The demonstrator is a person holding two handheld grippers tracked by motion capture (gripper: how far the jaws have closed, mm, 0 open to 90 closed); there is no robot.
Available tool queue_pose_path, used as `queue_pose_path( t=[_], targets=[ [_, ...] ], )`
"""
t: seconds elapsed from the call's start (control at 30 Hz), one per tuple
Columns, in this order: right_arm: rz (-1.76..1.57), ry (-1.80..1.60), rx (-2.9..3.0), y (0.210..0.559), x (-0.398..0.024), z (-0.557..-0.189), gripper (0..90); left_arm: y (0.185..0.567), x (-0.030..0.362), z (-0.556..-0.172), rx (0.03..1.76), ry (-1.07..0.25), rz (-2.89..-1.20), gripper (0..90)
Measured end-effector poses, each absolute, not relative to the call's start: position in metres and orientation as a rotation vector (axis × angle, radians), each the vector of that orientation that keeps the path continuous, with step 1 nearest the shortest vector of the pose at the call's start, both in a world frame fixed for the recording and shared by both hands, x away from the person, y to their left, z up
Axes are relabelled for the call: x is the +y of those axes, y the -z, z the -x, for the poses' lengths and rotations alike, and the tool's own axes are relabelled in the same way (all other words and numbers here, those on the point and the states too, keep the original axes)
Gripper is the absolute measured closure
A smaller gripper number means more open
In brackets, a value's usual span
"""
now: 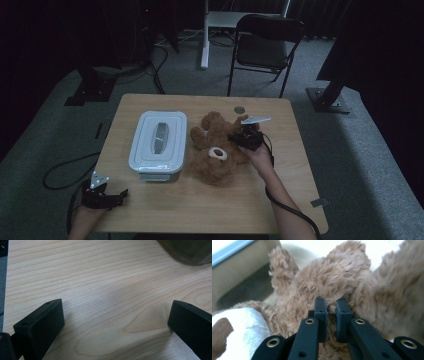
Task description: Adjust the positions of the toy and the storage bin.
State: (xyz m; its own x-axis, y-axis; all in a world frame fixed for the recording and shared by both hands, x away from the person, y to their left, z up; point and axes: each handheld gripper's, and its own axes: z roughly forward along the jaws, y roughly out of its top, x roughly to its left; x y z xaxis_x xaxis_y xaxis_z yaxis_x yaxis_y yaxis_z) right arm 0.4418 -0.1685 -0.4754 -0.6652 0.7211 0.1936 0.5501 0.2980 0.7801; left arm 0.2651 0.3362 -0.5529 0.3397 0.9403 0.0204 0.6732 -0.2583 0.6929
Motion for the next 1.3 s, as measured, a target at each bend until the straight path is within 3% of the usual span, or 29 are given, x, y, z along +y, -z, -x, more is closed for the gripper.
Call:
queue_pose_path(
  t=[0.27,0.53,0.67,0.77,0.83,0.9,1.1,1.3],
  targets=[
    [-1.444,-1.414,2.036,0.468,-0.212,-0.437,86.5,0.553,0.336,-0.266,1.405,-0.591,-2.021,1.3],
    [-1.537,-1.222,1.954,0.477,-0.225,-0.39,84.7,0.553,0.336,-0.266,1.405,-0.591,-2.021,1.4],
    [-1.532,-1.264,2.046,0.479,-0.233,-0.357,74.3,0.553,0.336,-0.266,1.406,-0.591,-2.02,1.4],
    [-1.515,-1.318,2.146,0.478,-0.236,-0.343,73.2,0.553,0.336,-0.266,1.407,-0.592,-2.02,1.4],
    [-1.458,-1.364,2.207,0.475,-0.235,-0.336,58.0,0.553,0.336,-0.266,1.407,-0.592,-2.019,1.3],
    [-1.388,-1.335,2.202,0.47,-0.235,-0.333,51.3,0.553,0.336,-0.266,1.407,-0.592,-2.02,1.4],
    [-1.336,-1.244,2.101,0.456,-0.256,-0.349,39.7,0.553,0.336,-0.266,1.408,-0.592,-2.019,1.4],
    [-1.419,-1.214,2.163,0.472,-0.298,-0.373,28.5,0.553,0.336,-0.266,1.407,-0.592,-2.019,1.4]
  ],
)
